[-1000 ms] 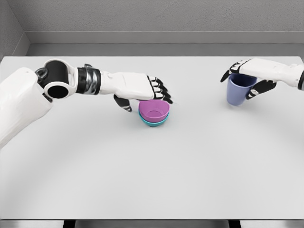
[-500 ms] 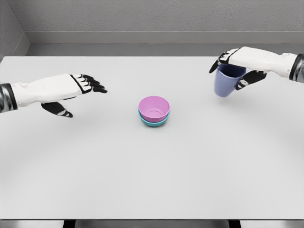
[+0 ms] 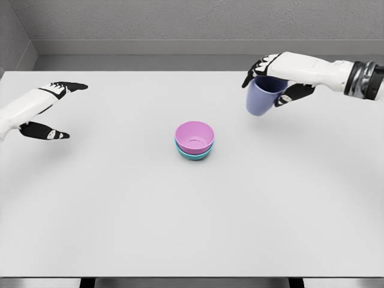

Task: Stacking bowl and cup with both arms

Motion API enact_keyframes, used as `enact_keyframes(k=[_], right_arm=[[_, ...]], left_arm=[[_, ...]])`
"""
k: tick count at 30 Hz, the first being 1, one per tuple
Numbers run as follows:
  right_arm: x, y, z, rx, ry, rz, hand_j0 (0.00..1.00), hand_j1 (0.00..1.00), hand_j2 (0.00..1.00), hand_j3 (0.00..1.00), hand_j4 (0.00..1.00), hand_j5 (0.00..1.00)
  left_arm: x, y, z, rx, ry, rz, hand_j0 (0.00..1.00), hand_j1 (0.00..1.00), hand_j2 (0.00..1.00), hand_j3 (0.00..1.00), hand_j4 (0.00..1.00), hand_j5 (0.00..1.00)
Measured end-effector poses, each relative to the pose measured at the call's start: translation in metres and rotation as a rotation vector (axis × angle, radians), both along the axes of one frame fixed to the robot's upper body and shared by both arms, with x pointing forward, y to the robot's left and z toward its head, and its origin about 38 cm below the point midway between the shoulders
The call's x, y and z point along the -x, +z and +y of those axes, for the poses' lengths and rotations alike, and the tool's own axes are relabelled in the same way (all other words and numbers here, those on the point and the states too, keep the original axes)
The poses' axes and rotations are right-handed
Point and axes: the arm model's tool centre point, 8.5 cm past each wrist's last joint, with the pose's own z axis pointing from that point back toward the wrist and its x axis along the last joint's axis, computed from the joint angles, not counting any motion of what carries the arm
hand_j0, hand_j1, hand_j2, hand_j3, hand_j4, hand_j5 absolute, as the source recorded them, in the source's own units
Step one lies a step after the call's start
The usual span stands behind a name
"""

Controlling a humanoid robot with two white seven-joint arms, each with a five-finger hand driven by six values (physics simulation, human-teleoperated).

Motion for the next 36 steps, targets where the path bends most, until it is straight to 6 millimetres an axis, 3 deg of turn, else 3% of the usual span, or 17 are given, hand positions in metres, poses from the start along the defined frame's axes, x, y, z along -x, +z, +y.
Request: enact_keyframes(k=[20,36], right_arm=[[0.02,0.016,0.052,-0.034,0.154,-0.059,0.69,0.69,0.69,0.69,0.69,0.69],[0.036,0.012,0.09,-0.051,0.263,-0.063,0.7,0.7,0.7,0.7,0.7,0.7]], left_arm=[[-0.002,-0.008,-0.007,0.039,0.001,0.006,1.0,1.0,1.0,1.0,1.0,1.0],[-0.002,-0.01,-0.01,0.049,-0.001,0.006,1.0,1.0,1.0,1.0,1.0,1.0]])
